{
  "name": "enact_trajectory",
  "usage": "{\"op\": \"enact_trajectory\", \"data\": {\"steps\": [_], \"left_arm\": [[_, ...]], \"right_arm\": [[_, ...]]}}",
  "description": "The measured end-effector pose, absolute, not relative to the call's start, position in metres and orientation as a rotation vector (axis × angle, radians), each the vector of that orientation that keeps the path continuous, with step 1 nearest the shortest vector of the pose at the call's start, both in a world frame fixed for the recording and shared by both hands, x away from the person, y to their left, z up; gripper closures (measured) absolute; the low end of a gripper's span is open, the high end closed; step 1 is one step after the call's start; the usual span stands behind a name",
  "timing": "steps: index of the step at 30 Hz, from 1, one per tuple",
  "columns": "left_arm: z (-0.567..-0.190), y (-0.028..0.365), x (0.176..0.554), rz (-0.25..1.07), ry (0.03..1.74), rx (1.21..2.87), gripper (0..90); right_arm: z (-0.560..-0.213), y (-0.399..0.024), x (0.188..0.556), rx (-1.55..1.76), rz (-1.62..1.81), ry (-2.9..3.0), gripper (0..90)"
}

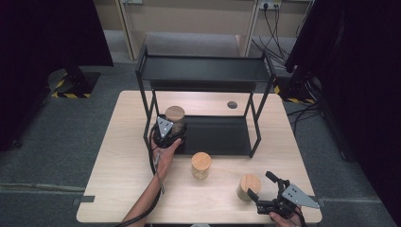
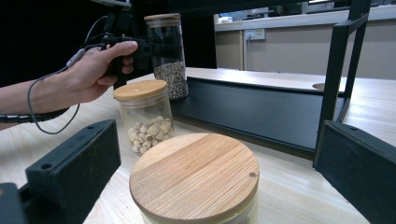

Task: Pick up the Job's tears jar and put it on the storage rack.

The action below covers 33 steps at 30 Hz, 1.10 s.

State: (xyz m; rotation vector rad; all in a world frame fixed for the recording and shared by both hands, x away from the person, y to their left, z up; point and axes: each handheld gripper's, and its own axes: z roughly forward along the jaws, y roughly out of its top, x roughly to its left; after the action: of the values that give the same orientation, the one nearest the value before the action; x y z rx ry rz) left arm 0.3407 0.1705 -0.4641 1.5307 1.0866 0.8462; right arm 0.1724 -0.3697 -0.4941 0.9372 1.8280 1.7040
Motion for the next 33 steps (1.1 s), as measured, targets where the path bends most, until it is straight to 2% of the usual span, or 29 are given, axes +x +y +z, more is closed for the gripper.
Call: {"op": "enact_trajectory", "data": {"steps": [18,28,33], "left_arm": [[-0.467,0.167,0.339,0.858,1.107,1.530,25.0],[-0.461,0.164,0.331,0.861,1.158,1.535,5.4],[-0.460,0.162,0.325,0.865,1.145,1.543,3.2]], "right_arm": [[-0.494,-0.370,0.172,0.934,1.706,1.828,0.5],[-0.494,-0.369,0.172,0.933,1.706,1.830,0.6],[-0.494,-0.369,0.172,0.933,1.707,1.829,0.6]]}}
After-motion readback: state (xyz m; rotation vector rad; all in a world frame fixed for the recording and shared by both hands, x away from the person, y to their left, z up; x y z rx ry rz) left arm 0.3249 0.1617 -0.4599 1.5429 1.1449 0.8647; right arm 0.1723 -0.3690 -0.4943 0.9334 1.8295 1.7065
